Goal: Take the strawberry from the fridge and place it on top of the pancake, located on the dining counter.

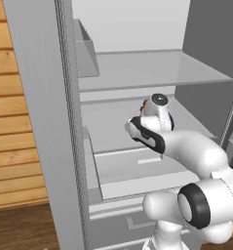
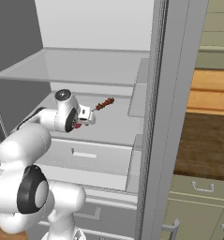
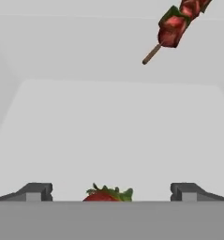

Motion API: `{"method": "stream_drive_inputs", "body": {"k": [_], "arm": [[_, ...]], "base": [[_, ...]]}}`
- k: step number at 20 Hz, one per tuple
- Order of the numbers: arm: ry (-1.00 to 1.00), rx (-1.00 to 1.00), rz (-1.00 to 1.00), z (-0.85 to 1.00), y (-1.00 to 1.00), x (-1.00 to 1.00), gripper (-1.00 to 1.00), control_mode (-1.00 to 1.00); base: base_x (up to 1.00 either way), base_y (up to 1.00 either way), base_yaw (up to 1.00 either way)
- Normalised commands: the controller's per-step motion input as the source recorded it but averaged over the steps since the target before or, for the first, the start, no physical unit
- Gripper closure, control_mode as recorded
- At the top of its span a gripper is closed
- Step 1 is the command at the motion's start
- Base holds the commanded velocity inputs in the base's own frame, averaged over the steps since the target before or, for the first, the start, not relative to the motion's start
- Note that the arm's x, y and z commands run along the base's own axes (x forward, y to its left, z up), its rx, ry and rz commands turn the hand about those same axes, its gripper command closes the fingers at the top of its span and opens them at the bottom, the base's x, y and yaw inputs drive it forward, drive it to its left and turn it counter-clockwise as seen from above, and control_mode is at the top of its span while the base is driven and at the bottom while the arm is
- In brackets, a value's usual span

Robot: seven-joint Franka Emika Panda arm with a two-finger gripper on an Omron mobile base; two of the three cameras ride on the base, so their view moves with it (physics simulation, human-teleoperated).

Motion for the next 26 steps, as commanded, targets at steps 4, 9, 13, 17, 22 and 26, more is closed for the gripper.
{"method": "stream_drive_inputs", "body": {"k": [4, 9, 13, 17, 22, 26], "arm": [[0.00, 0.00, 0.00, -0.23, 0.15, 0.00, -1.00, -1.00], [0.00, 0.00, 0.00, -0.28, 0.02, 0.09, -1.00, -1.00], [0.06, 0.01, -0.06, -0.25, 0.00, -0.13, -1.00, -1.00], [0.03, 0.01, -0.11, -0.26, 0.00, -0.38, -1.00, -1.00], [0.01, 0.02, -0.11, -0.28, 0.03, -0.28, 1.00, -1.00], [0.00, 0.00, -0.02, -0.06, 0.02, 0.00, 1.00, -1.00]], "base": [[0.00, 0.00, 0.00], [0.00, 0.00, 0.00], [0.00, 0.00, 0.00], [0.00, 0.00, 0.00], [0.00, 0.00, 0.00], [0.00, 0.00, 0.00]]}}
